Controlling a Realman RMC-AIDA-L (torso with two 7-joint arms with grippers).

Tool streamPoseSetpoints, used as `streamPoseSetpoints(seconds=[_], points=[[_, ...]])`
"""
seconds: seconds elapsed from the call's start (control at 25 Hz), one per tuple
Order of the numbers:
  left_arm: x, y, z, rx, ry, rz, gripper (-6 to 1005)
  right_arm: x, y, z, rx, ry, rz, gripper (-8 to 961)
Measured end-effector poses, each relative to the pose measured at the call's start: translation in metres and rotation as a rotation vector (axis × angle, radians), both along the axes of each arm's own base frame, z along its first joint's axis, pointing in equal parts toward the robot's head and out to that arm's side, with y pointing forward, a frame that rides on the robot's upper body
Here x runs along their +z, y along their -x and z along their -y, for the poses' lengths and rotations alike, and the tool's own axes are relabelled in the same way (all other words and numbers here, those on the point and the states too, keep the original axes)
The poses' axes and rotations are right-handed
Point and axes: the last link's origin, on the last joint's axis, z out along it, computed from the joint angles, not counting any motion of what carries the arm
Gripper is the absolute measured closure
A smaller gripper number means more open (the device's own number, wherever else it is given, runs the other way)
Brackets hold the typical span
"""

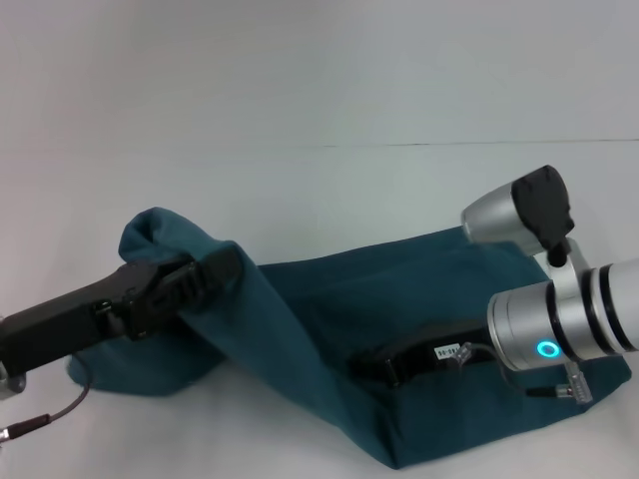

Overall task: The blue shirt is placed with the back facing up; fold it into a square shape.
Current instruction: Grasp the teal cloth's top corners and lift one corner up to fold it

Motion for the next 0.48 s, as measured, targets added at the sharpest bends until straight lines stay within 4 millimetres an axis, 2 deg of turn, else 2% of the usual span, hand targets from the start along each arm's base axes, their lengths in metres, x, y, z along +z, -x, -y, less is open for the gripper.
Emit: streamPoseSetpoints(seconds=[0.48], points=[[-0.007, -0.011, -0.011, -0.009, 0.008, 0.026, 979, 0.012, -0.016, 0.005, -0.013, -0.007, -0.03, 913]])
